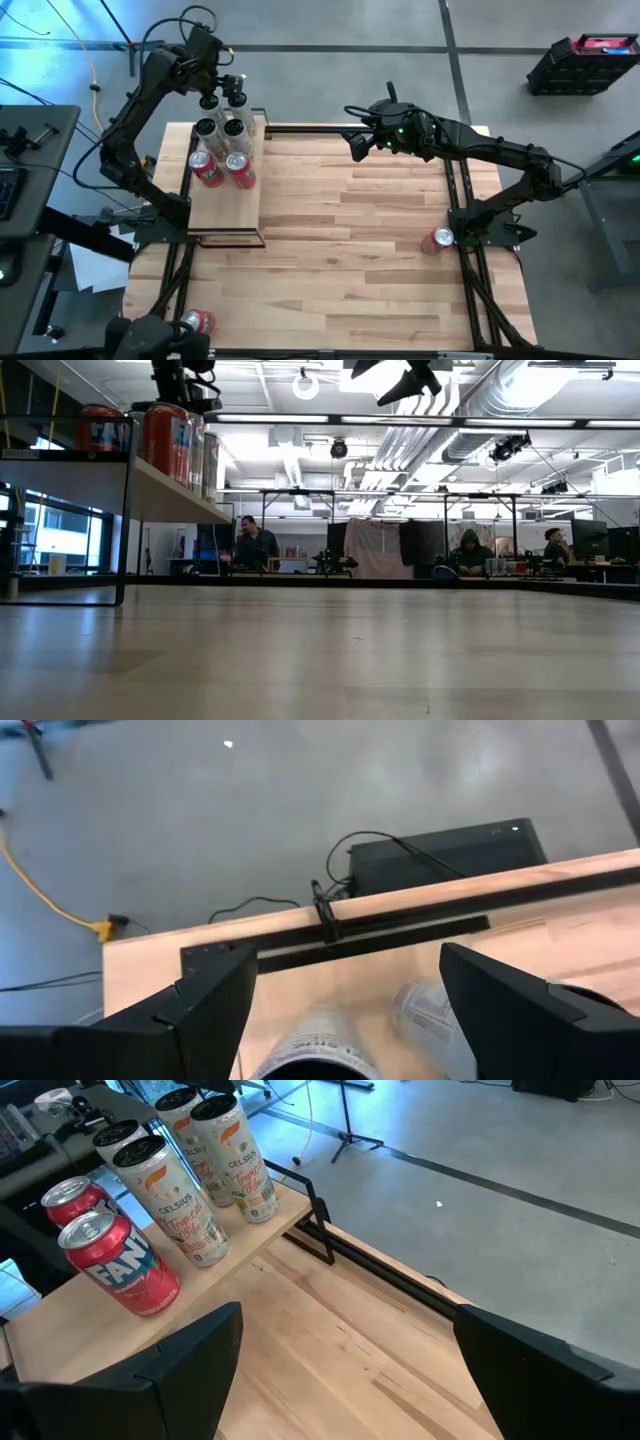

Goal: Place canned beverage on shelf
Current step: Adjust the white yellow soda cans

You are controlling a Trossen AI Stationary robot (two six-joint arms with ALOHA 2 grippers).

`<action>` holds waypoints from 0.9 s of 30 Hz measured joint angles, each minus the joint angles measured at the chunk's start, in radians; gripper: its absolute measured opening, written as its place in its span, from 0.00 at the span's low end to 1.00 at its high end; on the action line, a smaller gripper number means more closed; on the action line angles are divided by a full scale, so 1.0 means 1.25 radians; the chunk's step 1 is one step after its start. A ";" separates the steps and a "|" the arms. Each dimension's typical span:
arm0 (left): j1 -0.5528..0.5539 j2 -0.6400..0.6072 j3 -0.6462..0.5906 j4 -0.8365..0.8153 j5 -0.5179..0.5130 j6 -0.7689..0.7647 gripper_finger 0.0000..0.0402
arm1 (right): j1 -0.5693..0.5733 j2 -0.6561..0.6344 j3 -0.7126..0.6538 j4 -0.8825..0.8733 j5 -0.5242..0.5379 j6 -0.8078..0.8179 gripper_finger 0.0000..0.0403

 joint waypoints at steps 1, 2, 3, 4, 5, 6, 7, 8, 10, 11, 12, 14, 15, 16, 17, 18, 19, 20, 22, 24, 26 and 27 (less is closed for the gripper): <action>0.001 0.000 0.000 -0.003 0.005 0.000 0.76 | 0.000 0.000 0.000 0.000 0.000 0.000 0.86; 0.001 0.000 0.000 -0.007 0.006 0.000 0.76 | 0.000 0.000 0.000 0.000 0.000 -0.001 0.86; 0.000 0.000 0.000 -0.010 0.005 0.000 0.76 | 0.000 0.000 0.000 0.000 0.000 -0.001 0.86; 0.000 0.000 0.000 -0.011 0.005 0.000 0.76 | 0.000 0.000 0.000 0.000 0.000 -0.001 0.86; -0.001 0.000 0.000 -0.012 0.006 0.000 0.76 | 0.000 0.000 0.000 0.000 0.000 -0.001 0.86; -0.001 0.000 0.000 -0.015 0.007 0.000 0.76 | 0.000 0.000 0.000 0.000 0.000 -0.001 0.86; 0.000 0.000 0.000 -0.018 0.007 0.000 0.76 | 0.000 0.000 0.000 0.000 0.000 -0.001 0.86; 0.000 0.000 0.000 -0.020 0.007 0.000 0.76 | 0.000 0.000 0.000 0.000 0.000 -0.002 0.86; 0.000 0.000 0.000 -0.028 0.007 0.000 0.76 | 0.000 0.000 0.000 0.000 0.000 -0.002 0.86; 0.000 0.000 0.000 -0.032 0.007 -0.001 0.76 | 0.000 0.000 0.000 0.000 0.000 -0.002 0.86; 0.000 0.000 0.000 -0.035 0.007 -0.002 0.76 | 0.000 0.000 0.000 0.000 0.000 -0.002 0.86; 0.000 0.000 0.000 -0.041 0.007 -0.007 0.76 | 0.000 0.000 0.000 0.000 0.000 -0.002 0.86; 0.000 0.000 0.000 -0.041 0.007 -0.007 0.76 | 0.000 0.000 0.000 0.000 0.000 -0.002 0.86; 0.000 0.000 0.000 -0.041 0.007 -0.007 0.76 | 0.000 0.000 0.000 0.000 0.000 -0.002 0.86; 0.000 0.000 0.000 -0.041 0.007 -0.007 0.76 | 0.000 0.000 0.000 0.000 0.000 -0.002 0.86; 0.000 0.000 0.000 -0.041 0.007 -0.007 0.76 | 0.000 0.000 0.000 0.000 0.000 -0.003 0.86; 0.000 0.000 0.000 -0.041 0.007 -0.007 0.76 | 0.000 0.000 0.000 0.000 0.000 -0.003 0.86; 0.000 0.000 0.000 -0.041 0.007 -0.007 0.76 | 0.000 0.000 0.000 0.000 0.000 -0.003 0.86; 0.000 0.000 0.000 -0.040 0.007 -0.007 0.76 | 0.000 0.000 0.000 0.000 0.000 -0.003 0.86; 0.000 0.000 0.004 -0.041 0.007 -0.007 0.76 | 0.000 0.000 0.000 0.000 0.000 -0.003 0.86; 0.000 0.000 0.023 -0.041 0.007 -0.007 0.76 | 0.000 0.000 0.000 0.000 0.000 -0.003 0.86; -0.001 0.000 0.038 -0.041 0.007 -0.006 0.76 | 0.000 0.000 0.000 0.000 0.000 -0.003 0.86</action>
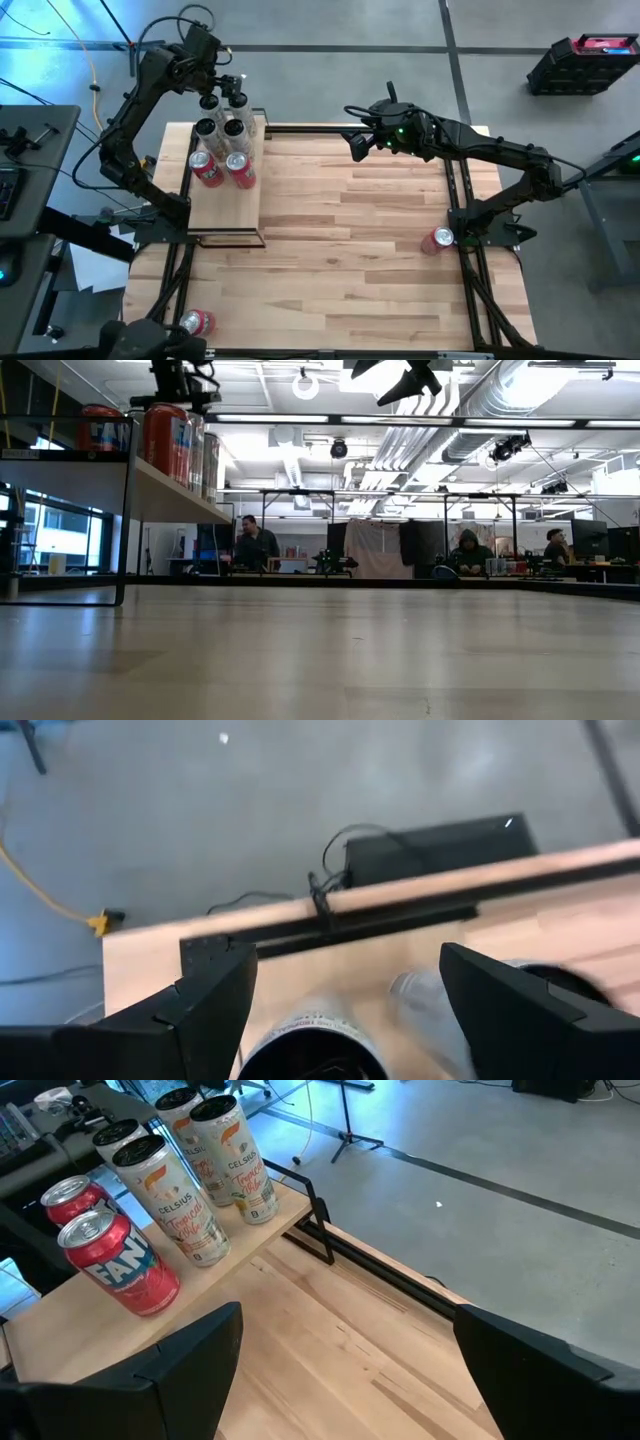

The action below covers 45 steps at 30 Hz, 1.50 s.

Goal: Place canned beverage on shelf
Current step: Adjust the white yellow soda cans, then put the top red soda can on the shelf

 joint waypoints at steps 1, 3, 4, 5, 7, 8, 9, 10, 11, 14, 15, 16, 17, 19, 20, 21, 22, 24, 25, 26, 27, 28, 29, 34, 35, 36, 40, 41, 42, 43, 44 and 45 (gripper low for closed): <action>0.000 0.000 0.018 0.000 0.000 0.000 0.76 | 0.000 0.000 0.000 0.000 0.000 -0.001 0.86; -0.004 0.000 0.058 -0.001 0.000 0.001 0.76 | 0.000 0.000 0.000 0.000 0.000 -0.019 0.86; -0.008 0.000 0.080 0.000 0.000 0.006 0.76 | 0.000 0.000 0.000 -0.001 -0.004 -0.031 0.86; -0.014 -0.001 0.101 0.000 -0.001 0.006 0.76 | 0.000 0.000 0.000 -0.003 -0.016 -0.044 0.86; -0.032 -0.002 0.141 0.000 0.006 0.009 0.76 | 0.000 0.000 0.000 -0.010 -0.042 -0.069 0.86; -0.042 -0.003 0.157 0.001 0.019 0.015 0.76 | 0.000 0.000 0.000 -0.014 -0.051 -0.079 0.86; -0.053 -0.005 0.171 0.002 0.034 0.024 0.76 | 0.000 0.000 0.000 -0.018 -0.056 -0.091 0.86; -0.067 -0.007 0.182 0.003 0.048 0.032 0.76 | 0.000 0.000 0.000 -0.020 -0.061 -0.105 0.86; -0.084 -0.011 0.191 0.005 0.062 0.037 0.76 | 0.000 0.000 0.000 -0.021 -0.064 -0.116 0.86; -0.144 -0.028 0.201 0.006 0.101 0.038 0.76 | 0.000 0.000 0.000 -0.022 -0.067 -0.154 0.86; -0.165 -0.036 0.201 0.007 0.114 0.030 0.76 | 0.000 0.000 0.000 -0.022 -0.067 -0.165 0.86; -0.187 -0.045 0.201 0.007 0.123 0.021 0.76 | 0.000 0.000 0.000 -0.022 -0.067 -0.174 0.86; -0.211 -0.055 0.201 0.007 0.128 0.010 0.76 | 0.000 0.000 0.000 -0.023 -0.067 -0.176 0.86; -0.261 -0.077 0.201 0.007 0.129 -0.005 0.76 | 0.000 0.000 0.000 -0.024 -0.067 -0.176 0.86; -0.287 -0.087 0.201 0.007 0.128 -0.009 0.76 | 0.000 0.000 0.000 -0.024 -0.067 -0.178 0.86; -0.314 -0.095 0.201 0.007 0.126 -0.012 0.76 | 0.000 0.000 0.000 -0.024 -0.067 -0.187 0.86; -0.340 -0.102 0.201 0.005 0.123 -0.013 0.76 | 0.000 0.000 0.000 -0.024 -0.067 -0.199 0.86; -0.394 -0.110 0.201 0.001 0.117 -0.013 0.76 | 0.000 0.000 0.000 -0.024 -0.067 -0.232 0.86; -0.421 -0.112 0.201 0.001 0.116 -0.013 0.76 | 0.000 0.000 0.000 -0.024 -0.067 -0.246 0.86; -0.448 -0.113 0.201 0.000 0.113 -0.013 0.76 | 0.000 0.000 0.000 -0.024 -0.067 -0.258 0.86; -0.476 -0.113 0.201 0.000 0.107 -0.013 0.76 | 0.000 0.000 0.000 -0.024 -0.067 -0.269 0.86; -0.503 -0.112 0.201 0.000 0.096 -0.015 0.76 | 0.000 0.000 0.000 -0.025 -0.067 -0.281 0.86; -0.532 -0.109 0.201 0.000 0.079 -0.023 0.76 | 0.000 0.000 0.000 -0.028 -0.067 -0.293 0.86; -0.666 -0.075 0.201 -0.001 -0.093 -0.116 0.76 | 0.000 0.000 0.000 -0.061 -0.067 -0.359 0.86; -0.691 -0.069 0.201 -0.003 -0.123 -0.121 0.76 | 0.000 0.000 0.000 -0.070 -0.067 -0.371 0.86; -0.713 -0.063 0.201 -0.006 -0.146 -0.126 0.76 | 0.000 0.000 0.000 -0.082 -0.068 -0.385 0.86; -0.781 -0.040 0.201 -0.036 -0.172 -0.139 0.76 | 0.000 0.000 0.000 -0.152 -0.107 -0.399 0.86; -0.794 -0.035 0.201 -0.043 -0.177 -0.141 0.76 | 0.000 0.000 0.000 -0.177 -0.114 -0.390 0.86; -0.806 -0.031 0.201 -0.050 -0.189 -0.144 0.76 | 0.000 0.000 0.000 -0.206 -0.123 -0.379 0.86; -0.817 -0.027 0.201 -0.059 -0.203 -0.148 0.76 | 0.003 0.000 0.000 -0.238 -0.129 -0.363 0.86; -0.827 -0.023 0.200 -0.067 -0.215 -0.153 0.76 | 0.008 0.000 0.000 -0.269 -0.131 -0.343 0.86; -0.836 -0.020 0.200 -0.073 -0.223 -0.154 0.76 | 0.015 0.000 0.000 -0.299 -0.132 -0.321 0.86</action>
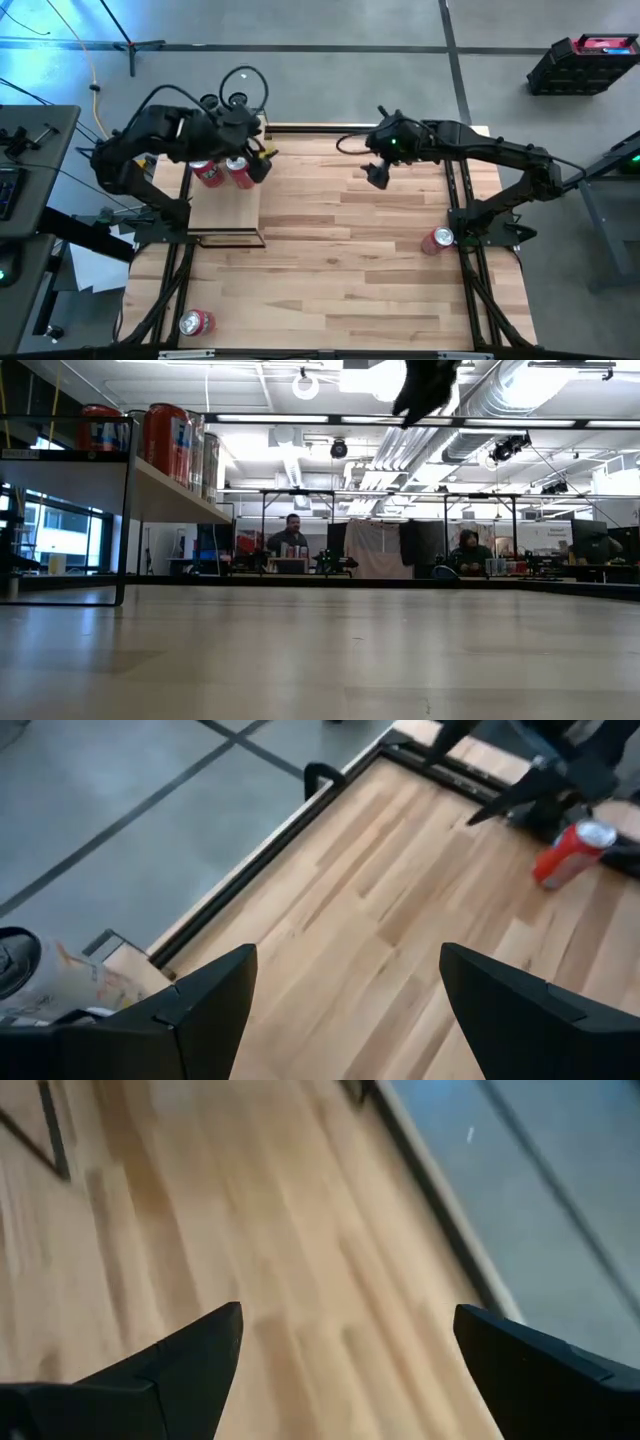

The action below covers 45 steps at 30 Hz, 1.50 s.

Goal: Place canned beverage on shelf
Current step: Put the top red soda can on the shelf

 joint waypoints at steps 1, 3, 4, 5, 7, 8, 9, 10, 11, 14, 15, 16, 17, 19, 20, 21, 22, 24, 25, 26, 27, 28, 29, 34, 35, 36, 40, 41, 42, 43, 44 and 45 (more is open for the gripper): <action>-0.010 0.002 0.000 -0.010 -0.003 -0.001 0.76 | 0.011 0.000 0.000 -0.029 -0.001 0.025 0.86; -0.033 0.003 0.000 -0.020 -0.004 -0.008 0.76 | 0.041 0.000 0.000 -0.090 -0.025 0.080 0.86; -0.048 0.003 0.000 -0.020 -0.005 -0.018 0.76 | 0.058 0.000 0.000 -0.128 -0.046 0.103 0.86; -0.065 0.003 0.000 -0.020 -0.005 -0.028 0.76 | 0.079 0.000 0.000 -0.165 -0.066 0.127 0.86; -0.107 -0.001 0.000 -0.020 -0.005 -0.035 0.76 | 0.122 0.000 0.000 -0.228 -0.084 0.176 0.86; -0.133 -0.003 0.000 -0.020 -0.010 -0.035 0.76 | 0.145 0.000 0.000 -0.254 -0.084 0.201 0.86; -0.159 -0.005 0.000 -0.024 -0.020 -0.035 0.76 | 0.169 0.000 0.000 -0.277 -0.088 0.221 0.86; -0.188 -0.006 0.000 -0.030 -0.035 -0.035 0.76 | 0.190 0.000 0.000 -0.298 -0.096 0.235 0.86; -0.217 -0.006 0.000 -0.036 -0.050 -0.035 0.76 | 0.212 0.000 0.000 -0.318 -0.104 0.237 0.86; -0.294 -0.006 0.000 -0.042 -0.100 -0.035 0.76 | 0.275 0.000 0.000 -0.392 -0.123 0.252 0.86; -0.316 -0.006 0.000 -0.045 -0.116 -0.035 0.76 | 0.292 0.000 0.000 -0.421 -0.124 0.264 0.86; -0.336 -0.006 -0.001 -0.049 -0.134 -0.037 0.76 | 0.310 0.000 0.000 -0.456 -0.124 0.285 0.86; -0.356 -0.007 -0.008 -0.049 -0.152 -0.043 0.76 | 0.326 0.000 0.000 -0.485 -0.124 0.311 0.86; -0.389 -0.008 -0.034 -0.052 -0.177 -0.057 0.76 | 0.354 -0.005 -0.001 -0.480 -0.126 0.366 0.86; -0.403 -0.008 -0.048 -0.052 -0.182 -0.069 0.76 | 0.367 -0.013 -0.001 -0.471 -0.128 0.398 0.86; -0.417 -0.009 -0.061 -0.052 -0.185 -0.084 0.76 | 0.378 -0.020 0.000 -0.468 -0.126 0.430 0.86; -0.429 -0.010 -0.073 -0.051 -0.189 -0.100 0.76 | 0.383 -0.022 0.001 -0.481 -0.125 0.456 0.86; -0.451 -0.017 -0.099 -0.051 -0.199 -0.133 0.76 | 0.386 -0.029 -0.020 -0.479 -0.126 0.484 0.86; -0.460 -0.020 -0.109 -0.050 -0.203 -0.149 0.76 | 0.385 -0.040 -0.043 -0.470 -0.126 0.497 0.86; -0.468 -0.023 -0.118 -0.049 -0.207 -0.164 0.76 | 0.384 -0.052 -0.065 -0.476 -0.123 0.514 0.86; -0.475 -0.028 -0.127 -0.048 -0.211 -0.176 0.76 | 0.383 -0.065 -0.093 -0.483 -0.126 0.524 0.86; -0.483 -0.035 -0.135 -0.049 -0.216 -0.186 0.76 | 0.383 -0.076 -0.126 -0.489 -0.136 0.521 0.86; -0.491 -0.042 -0.144 -0.049 -0.221 -0.197 0.76 | 0.386 -0.086 -0.161 -0.485 -0.150 0.515 0.86; -0.509 -0.074 -0.183 -0.050 -0.234 -0.238 0.76 | 0.401 -0.128 -0.285 -0.486 -0.199 0.529 0.86; -0.508 -0.076 -0.188 -0.050 -0.234 -0.243 0.76 | 0.401 -0.130 -0.293 -0.478 -0.201 0.538 0.86; -0.507 -0.081 -0.193 -0.045 -0.234 -0.244 0.76 | 0.401 -0.132 -0.298 -0.473 -0.200 0.540 0.86; -0.491 -0.096 -0.198 -0.026 -0.246 -0.228 0.76 | 0.399 -0.139 -0.300 -0.483 -0.173 0.504 0.87; -0.486 -0.096 -0.199 -0.022 -0.246 -0.219 0.76 | 0.397 -0.139 -0.300 -0.482 -0.172 0.489 0.88; -0.480 -0.096 -0.200 -0.018 -0.246 -0.211 0.76 | 0.396 -0.139 -0.300 -0.482 -0.176 0.475 0.88; -0.476 -0.096 -0.200 -0.015 -0.244 -0.202 0.76 | 0.393 -0.139 -0.300 -0.482 -0.187 0.458 0.89; -0.470 -0.096 -0.200 -0.012 -0.241 -0.193 0.76 | 0.394 -0.139 -0.300 -0.482 -0.197 0.436 0.90; -0.465 -0.097 -0.200 -0.010 -0.237 -0.189 0.76 | 0.398 -0.139 -0.300 -0.482 -0.200 0.409 0.90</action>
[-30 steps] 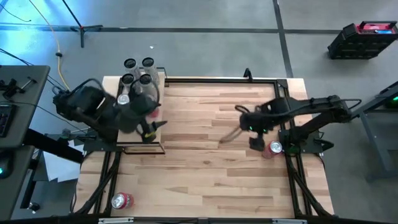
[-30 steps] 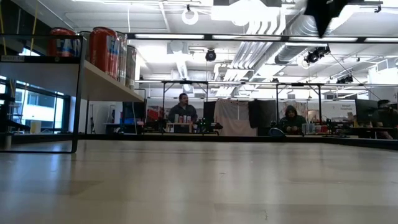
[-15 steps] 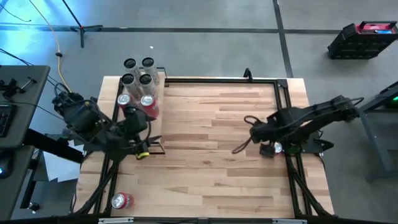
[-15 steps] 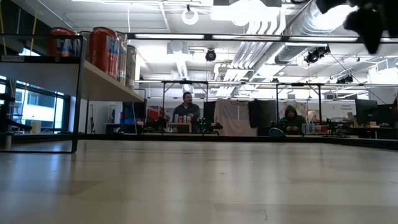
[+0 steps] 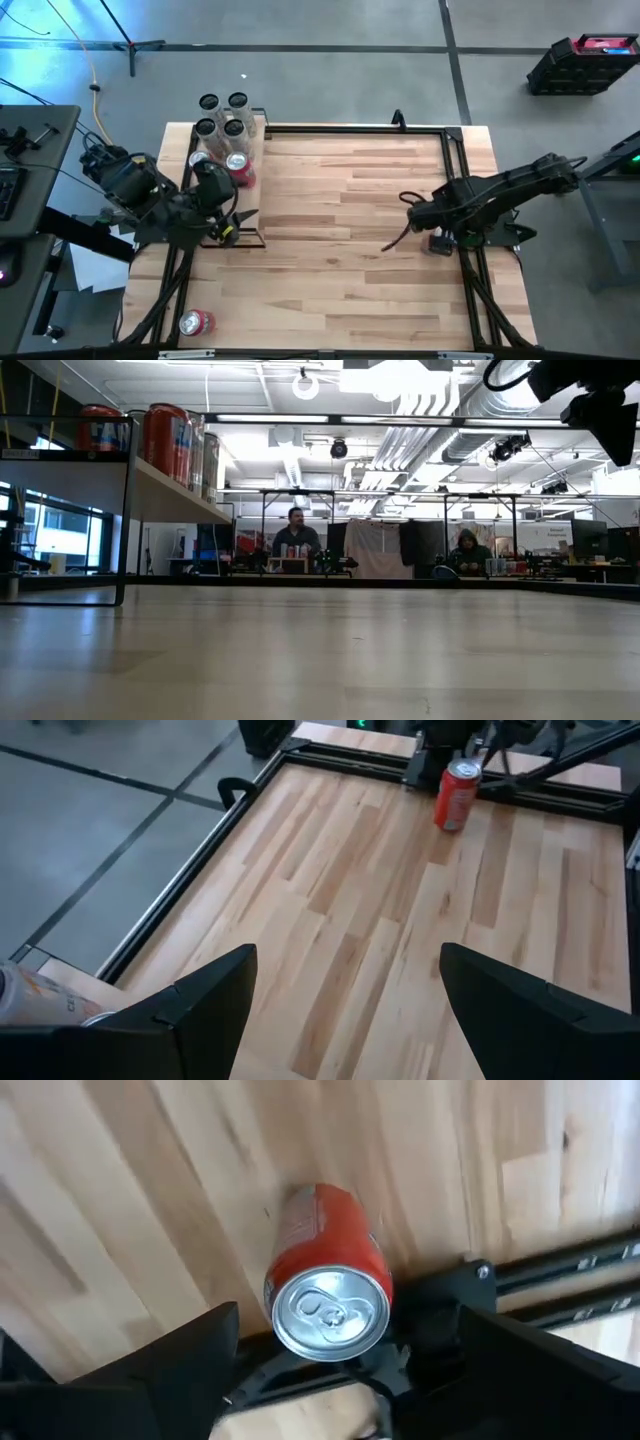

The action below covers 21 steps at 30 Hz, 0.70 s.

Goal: Place canned beverage on shelf
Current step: Put the top red soda can on the shelf

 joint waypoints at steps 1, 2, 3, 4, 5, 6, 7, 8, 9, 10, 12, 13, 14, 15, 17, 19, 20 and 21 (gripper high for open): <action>0.004 0.000 0.000 0.000 0.001 0.001 0.76 | 0.008 0.001 0.000 0.000 -0.001 -0.027 0.91; 0.008 0.000 0.000 0.000 0.001 0.001 0.76 | 0.017 0.001 0.000 0.000 0.001 -0.060 0.92; 0.010 0.000 0.000 0.000 0.002 0.001 0.76 | 0.025 0.001 0.000 0.000 0.013 -0.093 0.92; 0.013 0.000 0.000 0.001 0.001 0.001 0.76 | 0.033 0.001 0.000 0.000 0.030 -0.119 0.93; 0.014 0.000 0.000 0.003 0.001 0.000 0.76 | 0.039 0.001 0.000 0.000 0.049 -0.143 0.94; 0.014 0.000 0.000 0.004 0.001 0.000 0.76 | 0.043 0.001 0.000 0.000 0.067 -0.160 0.94; 0.014 0.000 0.000 0.005 0.001 -0.001 0.76 | 0.044 0.001 0.000 0.002 0.082 -0.175 0.95; 0.014 0.000 0.000 0.005 0.001 -0.004 0.76 | 0.044 0.001 0.000 0.005 0.090 -0.180 0.95; 0.014 0.000 0.000 0.005 0.000 -0.004 0.76 | 0.042 0.001 0.000 0.003 0.091 -0.186 0.95; 0.014 0.000 0.000 0.005 -0.002 -0.004 0.76 | 0.042 0.001 0.000 0.002 0.089 -0.192 0.95; 0.014 0.000 0.000 0.004 -0.008 -0.004 0.76 | 0.042 0.001 -0.006 0.003 0.081 -0.199 0.95; 0.014 0.000 0.000 0.005 -0.014 -0.004 0.76 | 0.042 0.001 -0.015 0.006 0.079 -0.197 0.95; 0.014 0.000 -0.004 0.008 -0.021 -0.004 0.76 | 0.042 0.001 -0.026 0.010 0.074 -0.193 0.95; 0.014 0.000 -0.011 0.010 -0.026 -0.004 0.76 | 0.042 0.001 -0.040 0.017 0.064 -0.189 0.95; 0.014 0.001 -0.022 0.014 -0.032 -0.004 0.76 | 0.047 0.001 -0.071 0.033 0.047 -0.168 0.95; 0.014 0.002 -0.023 0.016 -0.038 -0.004 0.76 | 0.053 0.002 -0.092 0.040 0.045 -0.151 0.95; 0.013 0.000 -0.022 0.016 -0.043 -0.005 0.76 | 0.057 0.001 -0.099 0.040 0.041 -0.152 0.95; 0.014 0.000 -0.022 0.016 -0.046 -0.004 0.76 | 0.061 0.001 -0.103 0.042 0.038 -0.154 0.95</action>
